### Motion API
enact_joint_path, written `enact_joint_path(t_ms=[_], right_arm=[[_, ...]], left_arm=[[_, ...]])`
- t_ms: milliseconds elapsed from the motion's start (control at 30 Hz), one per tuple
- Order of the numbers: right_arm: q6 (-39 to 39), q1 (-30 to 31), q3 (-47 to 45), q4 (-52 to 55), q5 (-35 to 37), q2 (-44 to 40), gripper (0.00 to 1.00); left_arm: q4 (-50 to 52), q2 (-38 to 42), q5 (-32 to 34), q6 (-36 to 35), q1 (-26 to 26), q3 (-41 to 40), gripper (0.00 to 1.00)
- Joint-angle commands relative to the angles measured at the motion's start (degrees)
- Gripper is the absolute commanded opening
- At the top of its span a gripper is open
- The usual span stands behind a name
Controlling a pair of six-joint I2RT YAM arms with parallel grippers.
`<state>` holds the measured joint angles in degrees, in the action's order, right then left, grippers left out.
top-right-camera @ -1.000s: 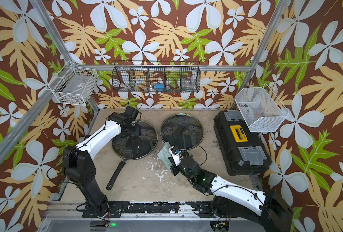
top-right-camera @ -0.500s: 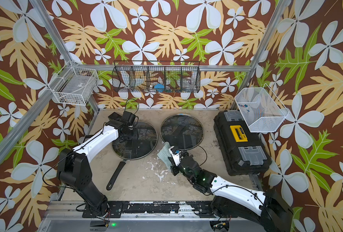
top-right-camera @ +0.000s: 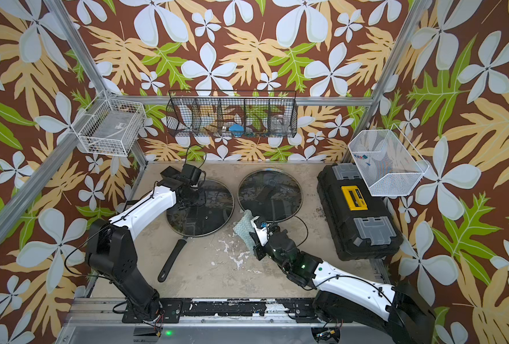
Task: Wipe the pot lid with a cloth
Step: Pick up the pot lid from the cooking pot.
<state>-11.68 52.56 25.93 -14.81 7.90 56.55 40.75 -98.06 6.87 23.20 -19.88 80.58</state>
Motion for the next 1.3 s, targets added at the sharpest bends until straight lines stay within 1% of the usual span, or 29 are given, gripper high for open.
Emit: enact_joint_path(t_ms=[0,133,333,500,600,767,867,900,1000,1267], right_arm=[[0.14,0.04,-0.25,-1.51,0.62,-0.22,0.00],[0.16,0.08,-0.20,-1.48,0.76,-0.17,0.00],[0.25,0.01,-0.29,-1.29,1.33,-0.56,0.00],[0.23,0.07,-0.20,-1.28,1.41,-0.48,0.00],[0.26,0.09,-0.27,-1.38,1.42,-0.39,0.00],[0.25,0.08,-0.28,-1.54,1.33,-0.12,0.00],[0.26,0.10,-0.24,-1.41,1.48,-0.22,0.00],[0.18,0.11,-0.18,-1.30,1.59,-0.21,0.00],[0.00,0.06,-0.07,-1.25,1.76,-0.30,0.00],[-1.21,-0.33,0.46,-1.21,1.43,-0.39,0.00]], left_arm=[[4.20,-0.43,-0.29,-2.78,0.10,1.78,0.43],[5.64,-1.88,-0.29,-3.86,0.10,2.63,0.45],[6.84,-3.43,0.15,-4.39,0.10,3.70,0.44],[7.25,-3.38,-0.01,-4.56,0.02,3.71,0.37],[7.83,-2.74,-0.03,-4.72,0.02,3.89,0.35],[7.76,-2.39,0.38,-4.87,0.02,4.01,0.21],[7.07,-2.75,0.29,-4.97,0.02,4.06,0.02],[6.60,-2.75,-0.03,-4.92,0.02,4.06,0.00],[4.90,-1.62,-0.51,-4.28,0.02,4.00,0.00],[-0.56,4.45,-1.78,-1.99,0.15,4.36,0.00]])
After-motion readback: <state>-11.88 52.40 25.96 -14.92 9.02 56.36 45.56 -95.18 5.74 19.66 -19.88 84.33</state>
